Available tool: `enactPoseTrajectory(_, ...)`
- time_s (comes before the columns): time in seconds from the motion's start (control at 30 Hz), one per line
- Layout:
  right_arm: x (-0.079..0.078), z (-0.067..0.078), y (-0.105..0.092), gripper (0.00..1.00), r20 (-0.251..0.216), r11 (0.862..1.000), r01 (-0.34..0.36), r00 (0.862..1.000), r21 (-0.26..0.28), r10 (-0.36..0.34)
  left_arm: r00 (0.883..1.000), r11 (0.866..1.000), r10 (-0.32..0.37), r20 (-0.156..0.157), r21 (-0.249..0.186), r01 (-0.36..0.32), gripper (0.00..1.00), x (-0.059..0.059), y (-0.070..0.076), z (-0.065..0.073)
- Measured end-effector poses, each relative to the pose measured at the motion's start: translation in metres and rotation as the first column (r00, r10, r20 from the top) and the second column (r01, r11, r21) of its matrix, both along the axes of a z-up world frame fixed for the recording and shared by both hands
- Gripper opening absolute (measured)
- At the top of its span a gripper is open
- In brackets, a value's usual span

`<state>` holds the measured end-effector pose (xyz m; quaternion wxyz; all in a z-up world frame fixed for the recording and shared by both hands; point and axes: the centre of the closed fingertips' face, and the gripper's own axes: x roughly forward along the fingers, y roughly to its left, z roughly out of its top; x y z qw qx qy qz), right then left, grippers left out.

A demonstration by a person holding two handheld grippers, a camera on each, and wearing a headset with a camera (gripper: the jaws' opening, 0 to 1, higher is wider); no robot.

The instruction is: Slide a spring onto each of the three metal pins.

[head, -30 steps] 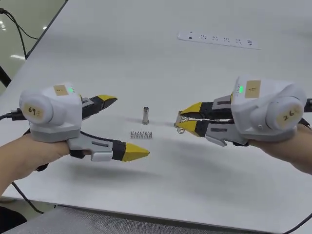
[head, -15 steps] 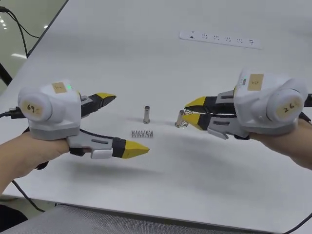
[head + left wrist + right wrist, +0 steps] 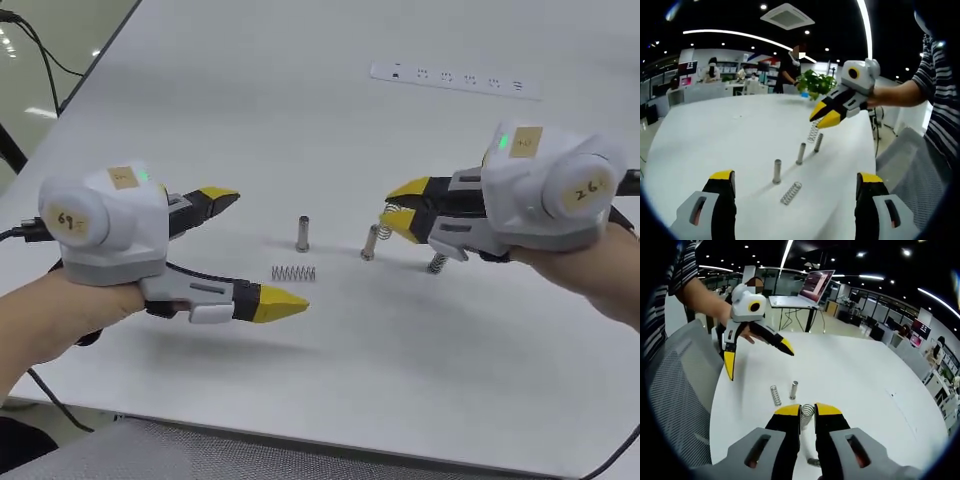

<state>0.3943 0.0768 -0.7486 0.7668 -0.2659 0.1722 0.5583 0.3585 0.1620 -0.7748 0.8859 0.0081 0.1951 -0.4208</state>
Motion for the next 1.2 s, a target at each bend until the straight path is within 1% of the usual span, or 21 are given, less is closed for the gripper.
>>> enactPoseTrajectory(0.27,0.009,0.003,0.001,0.07,-0.01,0.999,0.033,0.999,0.026,-0.033,1.0,1.0,0.0,-0.006,-0.002,0.0,0.98,-0.001,0.001,-0.001)
enactPoseTrajectory(0.43,0.011,0.004,0.003,0.07,-0.017,0.999,0.04,0.999,0.035,-0.039,1.0,1.0,0.001,-0.007,-0.002,-0.001,0.98,-0.001,0.001,-0.001)
enactPoseTrajectory(0.63,0.013,0.003,0.004,0.07,-0.024,0.998,0.042,0.999,0.036,-0.041,1.0,1.0,0.003,-0.005,-0.004,-0.003,0.98,0.0,0.002,0.0)
enactPoseTrajectory(1.2,0.014,-0.009,0.005,0.07,-0.047,0.999,0.047,0.998,0.018,-0.047,1.0,1.0,0.005,-0.008,-0.004,-0.005,0.97,0.0,0.004,0.001)
